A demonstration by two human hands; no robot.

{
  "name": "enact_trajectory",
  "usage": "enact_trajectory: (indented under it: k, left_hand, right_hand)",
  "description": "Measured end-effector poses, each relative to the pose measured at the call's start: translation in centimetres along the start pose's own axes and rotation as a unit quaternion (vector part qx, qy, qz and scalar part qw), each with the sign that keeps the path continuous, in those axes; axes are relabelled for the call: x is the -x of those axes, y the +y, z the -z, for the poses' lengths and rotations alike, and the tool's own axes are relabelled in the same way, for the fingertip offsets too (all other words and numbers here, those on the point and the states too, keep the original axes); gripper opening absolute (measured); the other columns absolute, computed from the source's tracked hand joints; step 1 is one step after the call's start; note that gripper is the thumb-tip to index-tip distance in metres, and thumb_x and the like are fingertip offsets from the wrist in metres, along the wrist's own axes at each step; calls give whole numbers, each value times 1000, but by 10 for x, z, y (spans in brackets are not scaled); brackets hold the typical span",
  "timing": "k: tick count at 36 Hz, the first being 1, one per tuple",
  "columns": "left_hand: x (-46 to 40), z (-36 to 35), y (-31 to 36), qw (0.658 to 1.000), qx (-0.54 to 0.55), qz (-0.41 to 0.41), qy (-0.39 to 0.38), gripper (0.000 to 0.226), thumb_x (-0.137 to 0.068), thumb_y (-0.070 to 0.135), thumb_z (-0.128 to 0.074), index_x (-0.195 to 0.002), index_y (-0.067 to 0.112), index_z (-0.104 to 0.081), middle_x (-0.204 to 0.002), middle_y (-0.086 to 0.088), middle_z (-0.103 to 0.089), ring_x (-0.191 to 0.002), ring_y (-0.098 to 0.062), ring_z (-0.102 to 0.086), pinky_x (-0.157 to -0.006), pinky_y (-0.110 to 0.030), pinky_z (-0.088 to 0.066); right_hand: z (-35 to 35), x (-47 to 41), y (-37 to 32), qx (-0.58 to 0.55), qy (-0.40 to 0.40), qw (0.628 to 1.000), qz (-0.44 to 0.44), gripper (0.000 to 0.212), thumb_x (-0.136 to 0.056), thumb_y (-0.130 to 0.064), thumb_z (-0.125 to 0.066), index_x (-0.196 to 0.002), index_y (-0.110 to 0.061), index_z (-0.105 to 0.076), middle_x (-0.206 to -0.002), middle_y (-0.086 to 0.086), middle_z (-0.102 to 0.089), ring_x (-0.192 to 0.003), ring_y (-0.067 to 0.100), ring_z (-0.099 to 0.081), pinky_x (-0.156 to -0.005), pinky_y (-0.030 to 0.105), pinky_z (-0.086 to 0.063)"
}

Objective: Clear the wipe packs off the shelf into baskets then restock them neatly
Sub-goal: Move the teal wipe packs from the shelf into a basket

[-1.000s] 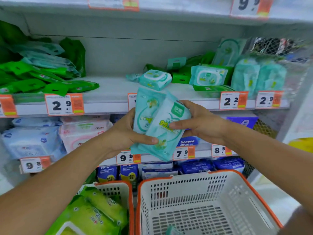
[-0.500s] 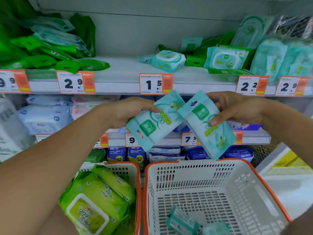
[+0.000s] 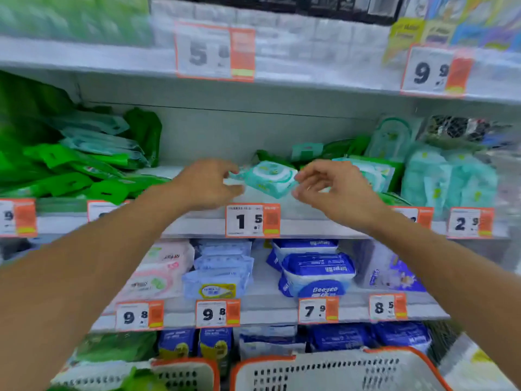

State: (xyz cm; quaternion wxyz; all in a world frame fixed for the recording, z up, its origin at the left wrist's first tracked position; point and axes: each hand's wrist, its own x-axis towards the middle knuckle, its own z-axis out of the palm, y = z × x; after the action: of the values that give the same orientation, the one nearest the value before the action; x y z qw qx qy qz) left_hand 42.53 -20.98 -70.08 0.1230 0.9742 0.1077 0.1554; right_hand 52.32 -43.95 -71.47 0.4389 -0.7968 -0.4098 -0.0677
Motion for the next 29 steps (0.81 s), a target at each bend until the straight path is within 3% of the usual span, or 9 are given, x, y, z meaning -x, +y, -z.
enact_trajectory:
  k: [3,6,10,14,17,19,22,25,29]
  left_hand:
    - [-25,-1,-21,980,-62,90,-166,77,-89,61,-57,-152,23,-34,-155,-1,-40,-141,-21,-39,-114,-26,-29]
    - [-36,-1,-30,979,-7,116,-169,101,-79,54,-75,-156,20,-20,-152,0,-44,-138,-18,-43,-105,-14,-30]
    - [-47,1,-35,976,35,160,-147,131,-60,66,-82,-158,20,-7,-144,-2,-51,-119,-23,-58,-100,-25,-46]
    - [-51,9,-43,946,215,214,-118,124,-58,78,-72,-154,20,-20,-132,1,-55,-98,-21,-65,-89,-35,-56]
    - [-50,10,-53,896,385,194,-112,61,-76,53,-75,-117,10,-64,-98,0,-75,-75,-15,-71,-64,-23,-57]
    - [-49,5,-64,876,447,163,-78,32,-77,30,-81,-102,13,-70,-91,-4,-77,-85,-19,-75,-83,-35,-60]
    - [-49,-2,-79,883,434,173,34,50,-58,20,-95,-101,12,-70,-101,-15,-75,-100,-31,-71,-95,-51,-54]
    - [-43,-4,-95,902,358,188,153,47,-57,21,-96,-96,15,-71,-98,-13,-74,-90,-29,-71,-85,-41,-59]
    - [-28,1,-112,949,227,152,156,55,-53,19,-97,-102,15,-72,-95,-5,-72,-82,-20,-66,-76,-27,-53]
  right_hand:
    - [-14,-61,-3,98,-41,992,-67,74,-69,-41,-89,-132,-18,-58,-126,4,-64,-106,20,-63,-99,34,-50]
    - [-28,-107,0,225,-115,960,-124,108,-63,-56,-88,-149,-14,-37,-150,7,-46,-131,26,-49,-103,30,-44]
    - [-52,-135,14,246,-202,922,-223,70,-64,-40,-90,-120,-11,-60,-116,6,-64,-94,24,-63,-71,32,-58]
    - [-70,-140,17,86,-257,962,-43,52,-58,-10,-91,-101,-25,-67,-99,-1,-73,-89,18,-69,-75,28,-57]
    - [-86,-134,3,11,-268,956,119,72,-51,-9,-90,-113,-29,-60,-107,-9,-67,-93,6,-64,-84,23,-54]
    - [-91,-144,-2,-4,-296,948,115,89,-52,-18,-96,-129,-30,-53,-124,-12,-63,-113,4,-61,-96,22,-51]
    - [-89,-174,3,-56,-289,956,2,71,-73,-20,-88,-136,-24,-54,-135,-7,-60,-126,11,-56,-107,29,-47]
    - [-96,-207,19,131,-242,961,-17,66,-84,2,-67,-145,-16,-48,-145,4,-54,-115,16,-57,-98,27,-49]
    - [-118,-224,35,468,-309,828,-7,84,-78,-10,-67,-153,-20,-31,-153,8,-42,-133,28,-47,-104,30,-44]
